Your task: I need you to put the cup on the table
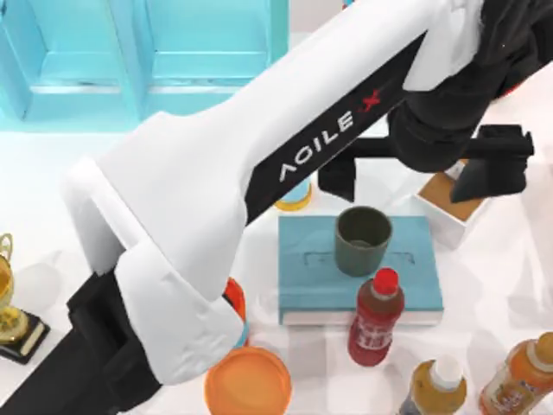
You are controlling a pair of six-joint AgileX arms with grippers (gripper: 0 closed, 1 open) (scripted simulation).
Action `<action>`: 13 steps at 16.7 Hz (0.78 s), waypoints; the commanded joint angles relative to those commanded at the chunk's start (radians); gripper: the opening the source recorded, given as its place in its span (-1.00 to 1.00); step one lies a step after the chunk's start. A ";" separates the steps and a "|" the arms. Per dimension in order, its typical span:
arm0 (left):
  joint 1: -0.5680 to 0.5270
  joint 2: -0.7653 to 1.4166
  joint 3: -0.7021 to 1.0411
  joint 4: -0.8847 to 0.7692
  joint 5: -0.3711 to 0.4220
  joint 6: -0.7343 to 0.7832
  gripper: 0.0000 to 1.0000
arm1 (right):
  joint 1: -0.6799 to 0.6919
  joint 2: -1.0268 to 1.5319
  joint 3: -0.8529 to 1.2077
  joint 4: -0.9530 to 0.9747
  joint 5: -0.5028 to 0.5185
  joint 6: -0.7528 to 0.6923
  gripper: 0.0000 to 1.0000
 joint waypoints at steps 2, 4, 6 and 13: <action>0.000 0.000 0.000 0.000 0.000 0.000 1.00 | 0.000 0.000 0.000 0.000 0.000 0.000 1.00; 0.005 0.004 -0.001 0.002 0.000 0.001 1.00 | 0.000 0.000 0.000 0.000 0.000 0.000 1.00; 0.005 0.000 -0.017 0.016 0.000 0.003 1.00 | 0.000 0.000 0.000 0.000 0.000 0.000 1.00; 0.023 -0.088 -0.388 0.298 0.001 0.022 1.00 | 0.000 0.000 0.000 0.000 0.000 0.000 1.00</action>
